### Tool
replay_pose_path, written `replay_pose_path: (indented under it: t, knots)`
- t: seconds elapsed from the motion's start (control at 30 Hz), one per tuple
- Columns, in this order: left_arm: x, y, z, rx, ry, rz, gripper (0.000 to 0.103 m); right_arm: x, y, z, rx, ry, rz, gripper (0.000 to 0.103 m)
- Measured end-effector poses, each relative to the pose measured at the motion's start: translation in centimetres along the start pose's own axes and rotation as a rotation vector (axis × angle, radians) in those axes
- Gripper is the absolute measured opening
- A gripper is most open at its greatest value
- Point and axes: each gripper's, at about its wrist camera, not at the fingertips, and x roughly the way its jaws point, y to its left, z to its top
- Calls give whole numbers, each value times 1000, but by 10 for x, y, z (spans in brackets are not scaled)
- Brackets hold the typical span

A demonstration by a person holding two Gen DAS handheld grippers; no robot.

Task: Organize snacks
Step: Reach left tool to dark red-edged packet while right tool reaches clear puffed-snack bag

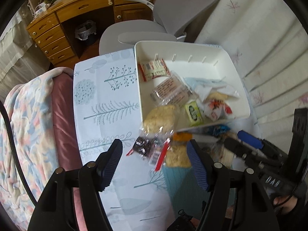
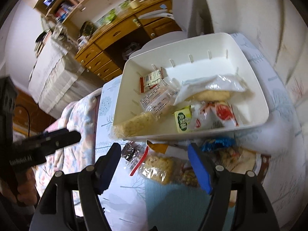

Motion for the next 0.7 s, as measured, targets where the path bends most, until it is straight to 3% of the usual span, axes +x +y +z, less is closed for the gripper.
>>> replay_pose_path:
  t: [0.43,0.7]
  knots:
    - [31,15,-35,228,68,-20,76,9,-7,-42,295,-41,-54,76]
    - [60,19,-53,345,45,-28,76,24,-7,-67,463,-28,-53,76]
